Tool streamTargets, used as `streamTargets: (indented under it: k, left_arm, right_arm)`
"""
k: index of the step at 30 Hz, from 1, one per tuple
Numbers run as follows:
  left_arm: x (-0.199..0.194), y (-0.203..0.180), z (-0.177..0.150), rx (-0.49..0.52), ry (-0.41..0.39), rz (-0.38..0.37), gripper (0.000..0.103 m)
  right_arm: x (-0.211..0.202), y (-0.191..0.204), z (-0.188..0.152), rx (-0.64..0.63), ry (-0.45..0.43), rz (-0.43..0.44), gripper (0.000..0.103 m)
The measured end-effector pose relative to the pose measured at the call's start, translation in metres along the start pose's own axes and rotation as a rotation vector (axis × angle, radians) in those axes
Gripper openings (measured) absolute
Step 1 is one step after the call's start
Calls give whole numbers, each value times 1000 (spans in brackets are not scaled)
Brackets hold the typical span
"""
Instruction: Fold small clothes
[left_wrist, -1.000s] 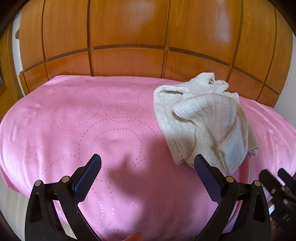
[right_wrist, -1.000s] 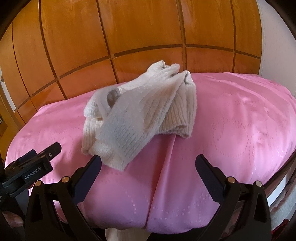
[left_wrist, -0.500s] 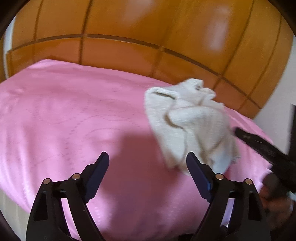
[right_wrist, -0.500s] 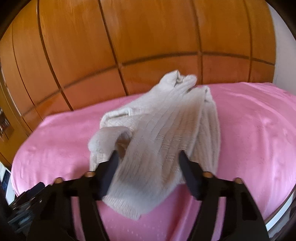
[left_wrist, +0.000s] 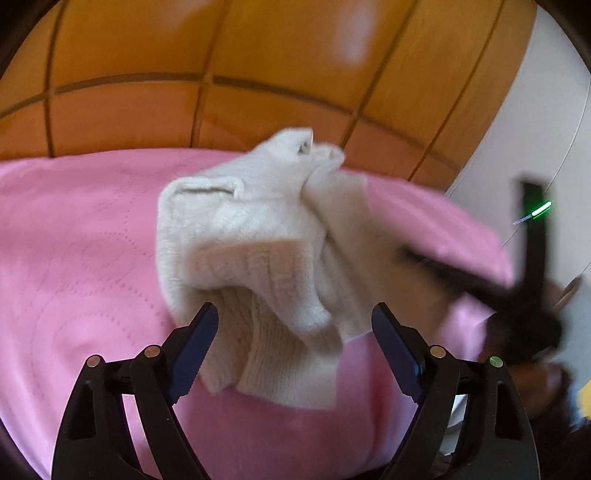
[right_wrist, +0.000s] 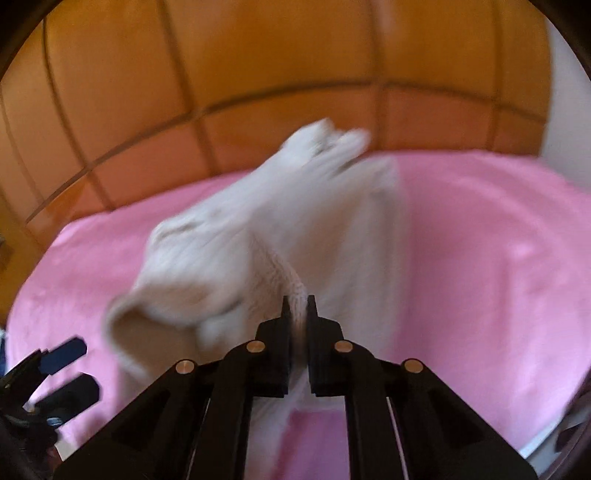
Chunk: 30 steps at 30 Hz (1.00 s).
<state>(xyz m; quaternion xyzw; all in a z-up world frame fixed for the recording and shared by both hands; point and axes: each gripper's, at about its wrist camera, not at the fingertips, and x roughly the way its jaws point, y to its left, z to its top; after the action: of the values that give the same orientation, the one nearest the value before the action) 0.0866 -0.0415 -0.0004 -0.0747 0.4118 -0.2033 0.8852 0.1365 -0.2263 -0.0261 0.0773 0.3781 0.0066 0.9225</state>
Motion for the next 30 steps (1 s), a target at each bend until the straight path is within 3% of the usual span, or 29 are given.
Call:
streamTargets:
  k: [1, 3, 5, 7, 11, 15, 18, 21, 23, 24, 25, 26, 27, 28, 30]
  left_arm:
    - [13, -5, 1, 30, 22, 43, 84]
    - [30, -10, 1, 77, 33, 132, 68]
    - [48, -5, 3, 94, 81, 199, 5]
    - [50, 11, 13, 33, 78, 181, 6]
    - [19, 42, 55, 7, -38, 186, 6]
    - [-22, 114, 123, -122, -166, 284, 6]
    - [-50, 185, 174, -231, -247, 423, 5]
    - [-59, 233, 205, -323, -282, 545, 5]
    - [-53, 266, 220, -385, -251, 610, 11]
    - [-52, 278, 219, -427, -234, 622, 18]
    - [-52, 288, 213, -463, -227, 619, 33]
    - [-53, 290, 206, -468, -234, 619, 49]
    - [-54, 288, 194, -455, -241, 614, 57]
    - [-54, 285, 185, -444, -239, 599, 63]
    - [-43, 279, 165, -427, -199, 508, 63]
  right_arm:
    - [-6, -12, 5, 8, -21, -29, 6]
    - [-13, -42, 19, 23, -64, -107, 6]
    - [-16, -76, 36, 55, -102, -200, 6]
    - [-14, -113, 53, 97, -128, -288, 6]
    - [2, -175, 87, 160, -153, -475, 6]
    - [27, -226, 113, 220, -129, -633, 6]
    - [43, -256, 124, 287, -97, -696, 6]
    - [50, -270, 128, 343, -80, -686, 9]
    - [49, -264, 129, 349, -98, -689, 18]
    - [47, -260, 128, 351, -104, -677, 34]
    - [42, -253, 124, 357, -112, -644, 44]
    - [43, -247, 124, 356, -117, -617, 45]
    - [40, -238, 119, 341, -115, -567, 45]
    - [41, -229, 113, 330, -97, -501, 45]
    - [42, -212, 99, 330, -50, -353, 44]
